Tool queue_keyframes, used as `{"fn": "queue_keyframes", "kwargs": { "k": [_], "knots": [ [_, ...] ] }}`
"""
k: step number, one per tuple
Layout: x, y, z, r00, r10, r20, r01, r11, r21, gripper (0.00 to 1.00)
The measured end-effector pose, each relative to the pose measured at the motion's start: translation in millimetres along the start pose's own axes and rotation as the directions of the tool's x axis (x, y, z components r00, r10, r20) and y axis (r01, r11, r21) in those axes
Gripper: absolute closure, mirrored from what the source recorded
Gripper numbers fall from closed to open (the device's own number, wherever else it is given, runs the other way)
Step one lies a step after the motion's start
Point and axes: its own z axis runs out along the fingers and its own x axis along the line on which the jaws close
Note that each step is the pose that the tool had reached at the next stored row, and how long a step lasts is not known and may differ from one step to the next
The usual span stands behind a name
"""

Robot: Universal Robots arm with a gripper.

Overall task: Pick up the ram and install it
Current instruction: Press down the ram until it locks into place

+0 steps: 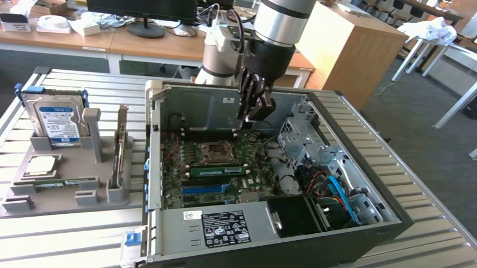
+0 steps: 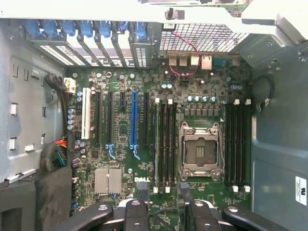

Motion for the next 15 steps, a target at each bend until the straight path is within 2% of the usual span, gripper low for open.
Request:
{"fn": "queue_keyframes", "kwargs": {
  "k": [7, 8, 9, 11, 12, 13, 15],
  "knots": [
    [0.0, 0.0, 0.0, 1.0, 0.0, 0.0, 0.0, 1.0, 0.0, 0.64],
    [0.0, 0.0, 0.0, 1.0, 0.0, 0.0, 0.0, 1.0, 0.0, 0.71],
    [0.0, 0.0, 0.0, 1.0, 0.0, -0.0001, 0.0, 1.0, 0.0, 0.71],
    [0.0, 0.0, 0.0, 1.0, 0.0, -0.0001, 0.0, 1.0, 0.0, 0.83],
    [0.0, 0.0, 0.0, 1.0, 0.0, 0.0, 0.0, 1.0, 0.0001, 0.83],
    [0.0, 0.0, 0.0, 1.0, 0.0, 0.0, 0.0, 1.0, 0.0, 0.89],
    [0.0, 0.0, 0.0, 1.0, 0.0, 0.0, 0.0, 1.0, 0.0, 0.9]
  ]
}}
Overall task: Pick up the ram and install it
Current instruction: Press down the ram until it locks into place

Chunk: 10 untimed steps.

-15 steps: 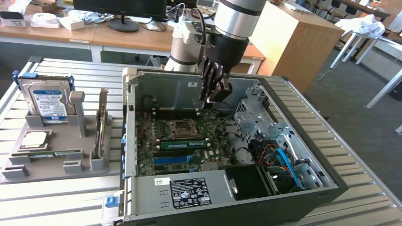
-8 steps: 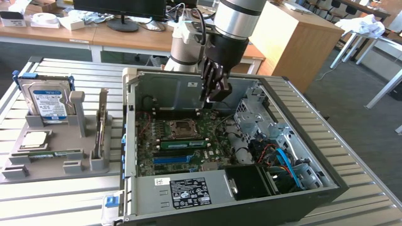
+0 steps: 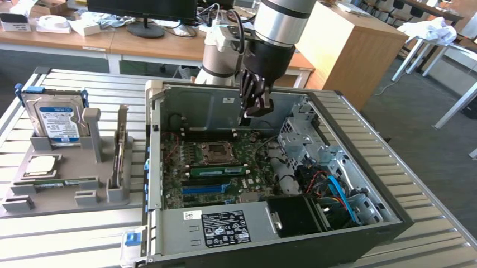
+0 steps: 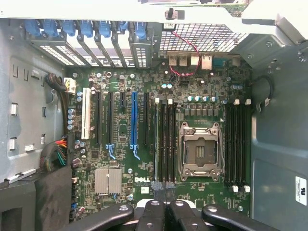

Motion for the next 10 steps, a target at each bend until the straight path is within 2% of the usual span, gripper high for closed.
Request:
{"fn": "queue_keyframes", "kwargs": {
  "k": [10],
  "knots": [
    [0.0, 0.0, 0.0, 1.0, 0.0, 0.0, 0.0, 1.0, 0.0, 0.9]
  ]
}}
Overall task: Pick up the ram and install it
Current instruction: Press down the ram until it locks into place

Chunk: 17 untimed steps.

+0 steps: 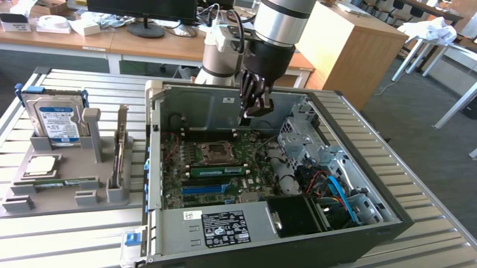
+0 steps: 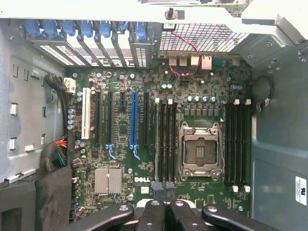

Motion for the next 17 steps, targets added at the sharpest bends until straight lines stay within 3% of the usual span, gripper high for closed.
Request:
{"fn": "queue_keyframes", "kwargs": {
  "k": [6, 17],
  "knots": [
    [0.0, -1.8, -0.2, 1.0, 0.0, -0.0002, 0.0, 1.0, -0.0001, 0.9],
    [0.0, -15.8, -0.6, 1.0, 0.0, 0.0, 0.0, 1.0, 0.0, 0.9]
  ]
}}
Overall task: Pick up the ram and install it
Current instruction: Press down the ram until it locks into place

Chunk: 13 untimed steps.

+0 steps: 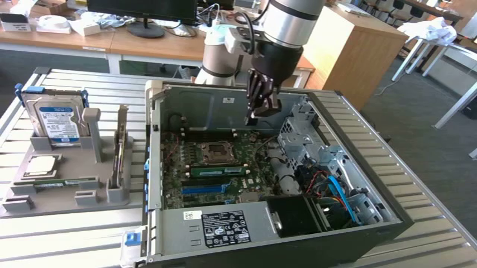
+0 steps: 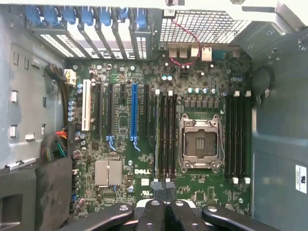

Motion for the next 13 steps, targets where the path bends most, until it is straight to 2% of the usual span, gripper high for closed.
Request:
{"fn": "queue_keyframes", "kwargs": {
  "k": [13],
  "knots": [
    [0.0, -12.6, -0.5, 1.0, 0.0, 0.0, 0.0, 1.0, 0.0, 0.9]
  ]
}}
